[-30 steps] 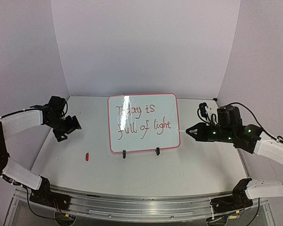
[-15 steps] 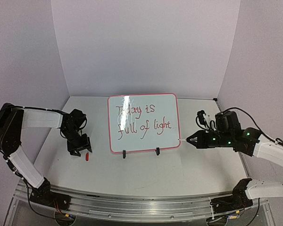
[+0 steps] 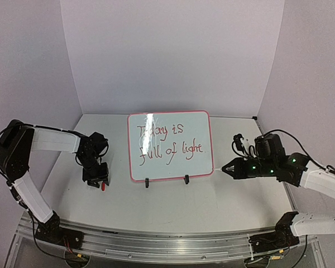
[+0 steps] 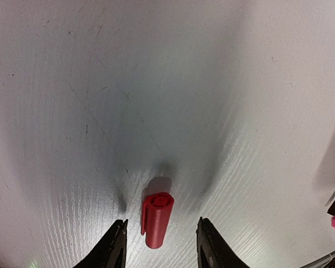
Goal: Write a sentence on the whiteboard
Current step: Pick up the pen cap from the corner of the board, then insert the whiteboard marker without the cap into the pen cap.
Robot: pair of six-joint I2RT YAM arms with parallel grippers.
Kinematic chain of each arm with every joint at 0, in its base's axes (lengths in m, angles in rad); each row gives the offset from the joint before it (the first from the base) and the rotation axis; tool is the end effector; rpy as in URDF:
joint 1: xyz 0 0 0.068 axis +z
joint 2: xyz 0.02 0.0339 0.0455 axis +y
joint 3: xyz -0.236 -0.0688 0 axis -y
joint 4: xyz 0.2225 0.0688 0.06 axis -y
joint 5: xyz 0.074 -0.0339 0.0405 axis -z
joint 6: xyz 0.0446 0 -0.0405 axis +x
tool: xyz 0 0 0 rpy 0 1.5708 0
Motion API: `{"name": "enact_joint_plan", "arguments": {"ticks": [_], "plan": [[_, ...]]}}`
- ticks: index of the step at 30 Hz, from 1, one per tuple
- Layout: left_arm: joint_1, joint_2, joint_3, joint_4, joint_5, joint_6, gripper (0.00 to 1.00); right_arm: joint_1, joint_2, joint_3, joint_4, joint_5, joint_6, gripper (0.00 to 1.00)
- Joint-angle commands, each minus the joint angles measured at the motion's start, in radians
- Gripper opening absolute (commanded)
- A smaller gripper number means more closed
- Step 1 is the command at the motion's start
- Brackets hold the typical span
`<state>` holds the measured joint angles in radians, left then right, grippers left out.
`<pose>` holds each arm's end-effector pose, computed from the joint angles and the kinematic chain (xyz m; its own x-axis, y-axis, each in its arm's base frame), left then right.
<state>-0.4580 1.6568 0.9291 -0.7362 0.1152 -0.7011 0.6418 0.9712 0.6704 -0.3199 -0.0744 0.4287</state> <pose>0.2300 -0.1191 0.1278 -0.9719 -0.2353 -0.0078 -0.2312 0.9603 -0.1562 0.1690 0.1305 0.2308 -0.6920 0.0003 -0.7219 -0.3934 0.8383 0.3775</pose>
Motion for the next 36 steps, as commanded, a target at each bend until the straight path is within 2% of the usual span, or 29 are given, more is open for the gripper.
{"name": "enact_joint_plan", "arguments": {"ticks": [1, 7, 11, 17, 23, 26, 30, 32, 36], "plan": [[-0.002, 0.017, 0.039, 0.009, -0.036, -0.012, 0.39, -0.002, -0.014, -0.009, -0.007, 0.010, -0.013, 0.00], [-0.008, 0.054, 0.042, 0.018, -0.055, -0.028, 0.34, -0.002, -0.020, -0.014, -0.012, 0.010, -0.016, 0.00], [-0.020, 0.085, 0.055, 0.012, -0.072, -0.041, 0.26, -0.002, -0.025, -0.019, -0.015, 0.014, -0.019, 0.00], [-0.030, 0.112, 0.081, -0.029, -0.101, -0.048, 0.02, -0.002, -0.032, -0.019, -0.020, 0.021, -0.023, 0.00], [-0.036, 0.056, 0.108, -0.030, -0.076, -0.093, 0.00, -0.001, -0.033, -0.004, -0.016, -0.029, -0.064, 0.00], [-0.036, -0.021, 0.132, -0.036, -0.051, -0.171, 0.00, -0.001, -0.023, 0.021, 0.023, -0.121, -0.140, 0.00], [-0.037, -0.178, 0.150, -0.038, 0.005, -0.354, 0.00, 0.026, -0.017, 0.036, 0.154, -0.214, -0.231, 0.00], [-0.036, -0.275, 0.133, -0.006, 0.059, -0.480, 0.00, 0.079, -0.008, 0.053, 0.201, -0.186, -0.288, 0.00], [-0.037, -0.419, 0.098, -0.011, 0.087, -0.713, 0.00, 0.224, 0.074, 0.140, 0.218, -0.014, -0.425, 0.00]]}}
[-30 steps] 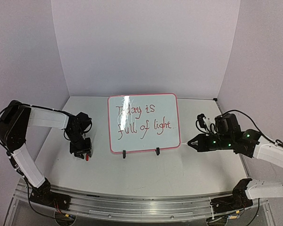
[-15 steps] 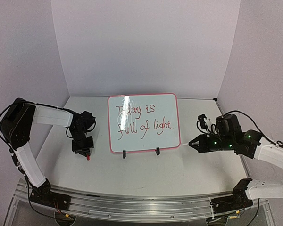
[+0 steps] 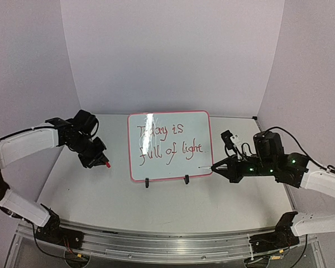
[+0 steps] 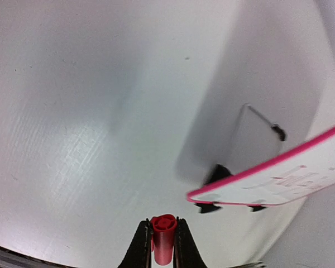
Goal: Write a sentence on the whiteboard
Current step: Insert the whiteboard marker without the cap into the pen cap.
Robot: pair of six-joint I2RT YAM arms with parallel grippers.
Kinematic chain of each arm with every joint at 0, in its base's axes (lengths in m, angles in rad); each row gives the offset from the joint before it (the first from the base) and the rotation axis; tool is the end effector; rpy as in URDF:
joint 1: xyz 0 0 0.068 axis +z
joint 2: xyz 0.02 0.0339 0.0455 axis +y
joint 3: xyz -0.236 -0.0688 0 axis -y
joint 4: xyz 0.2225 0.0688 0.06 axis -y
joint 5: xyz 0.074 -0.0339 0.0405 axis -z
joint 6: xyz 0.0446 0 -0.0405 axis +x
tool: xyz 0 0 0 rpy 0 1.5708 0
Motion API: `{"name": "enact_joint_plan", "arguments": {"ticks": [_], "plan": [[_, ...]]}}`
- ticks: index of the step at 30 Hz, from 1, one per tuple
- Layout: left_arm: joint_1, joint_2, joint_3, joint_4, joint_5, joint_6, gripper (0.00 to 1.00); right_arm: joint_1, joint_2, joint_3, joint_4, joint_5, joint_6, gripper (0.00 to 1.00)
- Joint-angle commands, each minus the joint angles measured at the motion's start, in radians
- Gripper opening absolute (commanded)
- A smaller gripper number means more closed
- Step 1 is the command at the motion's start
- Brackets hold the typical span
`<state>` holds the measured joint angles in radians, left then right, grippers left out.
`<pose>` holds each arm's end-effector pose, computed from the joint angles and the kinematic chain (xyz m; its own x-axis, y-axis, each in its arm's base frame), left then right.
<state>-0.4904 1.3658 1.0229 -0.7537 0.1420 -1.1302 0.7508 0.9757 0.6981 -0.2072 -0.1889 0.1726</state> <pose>0.2225 -0.1260 0.2211 -0.8080 -0.5836 -0.0809 -0.4867 0.7384 -0.4667 0.1569 0.1578 0.2508 -0.4716 -0.2093 -0.8566 -0.7213 0.6504 0.2382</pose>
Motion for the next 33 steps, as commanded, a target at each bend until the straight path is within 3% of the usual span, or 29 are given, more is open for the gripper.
{"name": "enact_joint_plan", "arguments": {"ticks": [1, 4, 9, 16, 21, 33], "plan": [[-0.006, -0.154, -0.003, 0.000, 0.065, -0.329, 0.00, 0.138, 0.098, 0.139, 0.111, 0.126, -0.189, 0.00], [-0.007, -0.177, 0.007, -0.059, 0.068, -0.418, 0.00, 0.191, 0.243, 0.237, 0.124, 0.166, -0.203, 0.00], [-0.009, -0.075, 0.099, -0.175, 0.132, -0.409, 0.00, 0.273, 0.422, 0.405, 0.139, 0.187, -0.181, 0.00], [-0.025, -0.015, 0.071, -0.062, 0.250, -0.493, 0.00, 0.366, 0.587, 0.494, 0.245, 0.229, -0.133, 0.00], [-0.027, -0.017, 0.114, -0.096, 0.218, -0.510, 0.00, 0.383, 0.706, 0.588, 0.287, 0.229, -0.040, 0.00], [-0.027, -0.007, 0.124, -0.105, 0.244, -0.492, 0.00, 0.396, 0.861, 0.728, 0.316, 0.241, -0.008, 0.00]]}}
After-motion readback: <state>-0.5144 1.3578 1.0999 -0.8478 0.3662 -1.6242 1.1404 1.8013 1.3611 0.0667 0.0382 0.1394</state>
